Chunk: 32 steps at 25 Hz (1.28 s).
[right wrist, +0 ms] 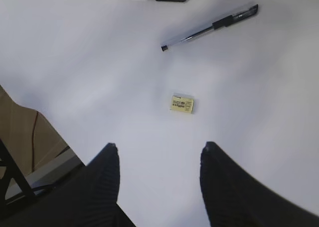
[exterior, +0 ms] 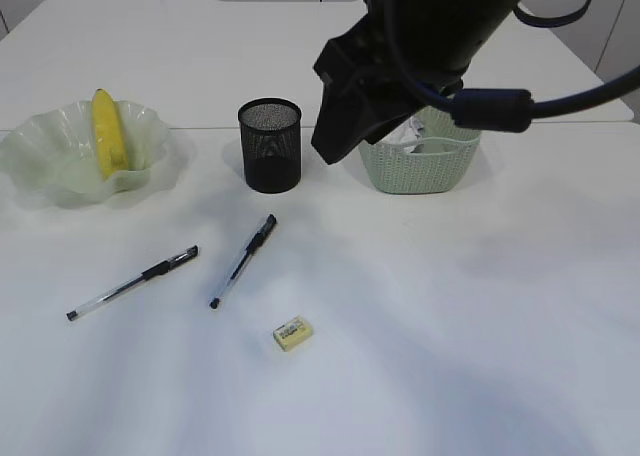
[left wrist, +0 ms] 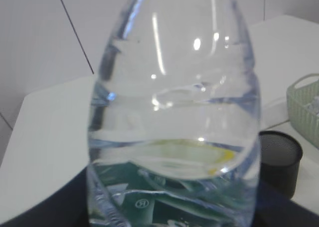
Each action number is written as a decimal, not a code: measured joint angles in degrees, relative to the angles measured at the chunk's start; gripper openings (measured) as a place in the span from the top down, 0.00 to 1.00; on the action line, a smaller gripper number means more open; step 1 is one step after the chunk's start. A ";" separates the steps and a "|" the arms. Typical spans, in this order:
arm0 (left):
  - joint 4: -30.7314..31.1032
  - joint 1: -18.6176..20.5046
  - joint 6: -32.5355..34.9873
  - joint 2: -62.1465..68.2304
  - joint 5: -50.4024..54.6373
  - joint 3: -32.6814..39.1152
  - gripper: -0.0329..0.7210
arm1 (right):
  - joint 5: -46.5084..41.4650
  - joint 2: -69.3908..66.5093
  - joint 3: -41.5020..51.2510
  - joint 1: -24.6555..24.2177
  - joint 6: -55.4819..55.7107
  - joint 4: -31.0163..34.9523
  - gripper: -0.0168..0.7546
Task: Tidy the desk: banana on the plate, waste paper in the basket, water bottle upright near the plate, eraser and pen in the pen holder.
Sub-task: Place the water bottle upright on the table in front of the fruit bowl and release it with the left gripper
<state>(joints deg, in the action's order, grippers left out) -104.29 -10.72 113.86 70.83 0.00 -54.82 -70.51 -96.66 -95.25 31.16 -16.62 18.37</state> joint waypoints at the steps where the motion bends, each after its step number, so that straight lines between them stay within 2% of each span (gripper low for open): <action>1: 0.00 0.89 0.00 -0.13 0.00 1.16 0.44 | 0.00 0.00 0.00 0.00 0.39 -0.77 0.47; 8: 0.00 5.09 -1.25 -0.77 3.81 6.52 0.44 | 0.74 0.00 2.55 -0.39 4.76 -11.05 0.47; 22: 0.34 6.21 -6.30 -0.86 5.84 6.94 0.44 | 2.17 0.62 9.82 -10.98 8.00 -11.95 0.47; 32: 0.34 6.31 -7.34 -0.86 6.10 6.94 0.44 | 9.85 12.66 25.31 -11.77 10.79 -12.28 0.47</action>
<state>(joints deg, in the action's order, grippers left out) -103.95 -4.41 106.52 69.96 6.10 -47.89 -60.66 -83.99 -69.94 19.39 -5.83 6.08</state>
